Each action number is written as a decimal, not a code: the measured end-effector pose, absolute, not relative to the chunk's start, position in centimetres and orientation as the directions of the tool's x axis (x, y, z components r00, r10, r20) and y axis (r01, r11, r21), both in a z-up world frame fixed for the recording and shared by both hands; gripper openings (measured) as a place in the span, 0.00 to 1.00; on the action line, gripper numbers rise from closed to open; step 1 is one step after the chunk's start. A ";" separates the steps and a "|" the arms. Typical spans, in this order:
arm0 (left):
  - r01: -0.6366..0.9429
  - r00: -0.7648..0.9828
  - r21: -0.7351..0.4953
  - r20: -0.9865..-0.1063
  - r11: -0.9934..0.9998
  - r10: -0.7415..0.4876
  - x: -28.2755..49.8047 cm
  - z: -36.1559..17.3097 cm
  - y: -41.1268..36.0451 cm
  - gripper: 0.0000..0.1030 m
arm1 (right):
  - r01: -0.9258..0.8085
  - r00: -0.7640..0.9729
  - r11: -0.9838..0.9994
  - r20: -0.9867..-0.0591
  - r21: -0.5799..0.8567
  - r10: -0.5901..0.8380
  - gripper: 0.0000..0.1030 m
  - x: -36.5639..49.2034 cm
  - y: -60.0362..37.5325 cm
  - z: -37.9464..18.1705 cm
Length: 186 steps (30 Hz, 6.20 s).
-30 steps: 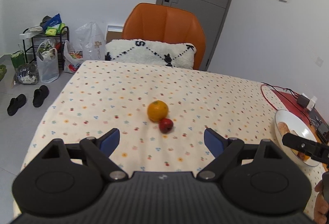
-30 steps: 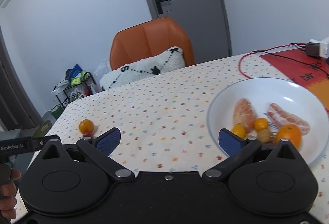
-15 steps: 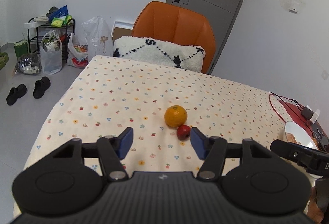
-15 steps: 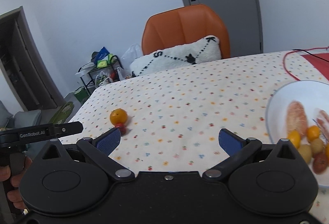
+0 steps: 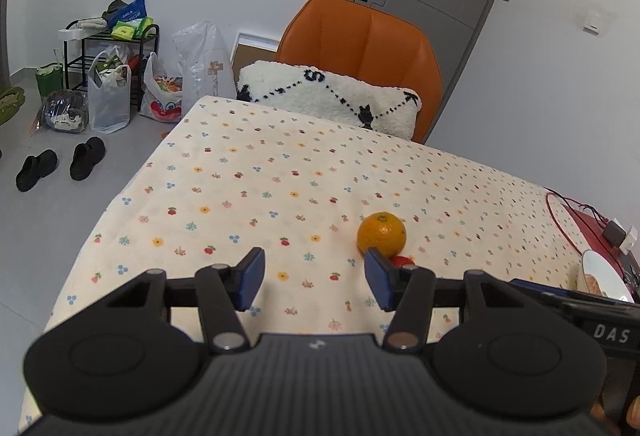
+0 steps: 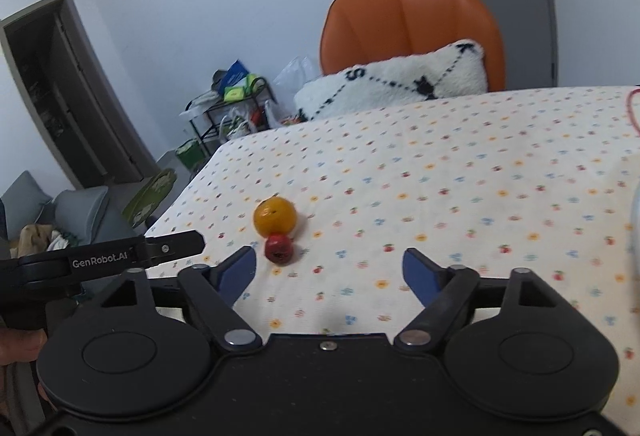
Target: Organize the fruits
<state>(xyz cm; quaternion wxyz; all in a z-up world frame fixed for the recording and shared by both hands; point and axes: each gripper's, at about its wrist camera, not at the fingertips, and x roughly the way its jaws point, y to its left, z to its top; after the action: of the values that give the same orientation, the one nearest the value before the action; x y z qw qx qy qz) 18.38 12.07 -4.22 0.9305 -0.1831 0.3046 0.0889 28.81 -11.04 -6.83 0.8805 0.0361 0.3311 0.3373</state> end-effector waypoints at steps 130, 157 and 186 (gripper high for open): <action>0.288 0.735 -0.164 -0.594 0.943 -0.328 28.9 -2.7 -23.1 0.35 | -0.126 0.821 0.885 -0.453 0.449 0.347 0.30 29.9 -43.3 -8.7; 0.240 0.767 -0.165 -0.572 0.957 -0.291 23.7 0.0 -19.1 0.68 | -0.092 0.837 0.923 -0.472 0.373 0.275 0.48 26.2 -41.1 -6.3; 0.098 0.853 -0.153 -0.496 0.983 -0.162 11.2 4.0 -11.3 1.00 | -0.186 0.854 0.921 -0.408 0.342 0.324 1.00 16.5 -36.0 -2.1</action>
<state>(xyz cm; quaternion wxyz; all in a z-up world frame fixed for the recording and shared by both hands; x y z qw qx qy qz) 11.22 -11.34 4.03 0.9606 -0.0612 0.2625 -0.0675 16.48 -35.96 -2.11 0.9514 0.1468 0.2351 0.1340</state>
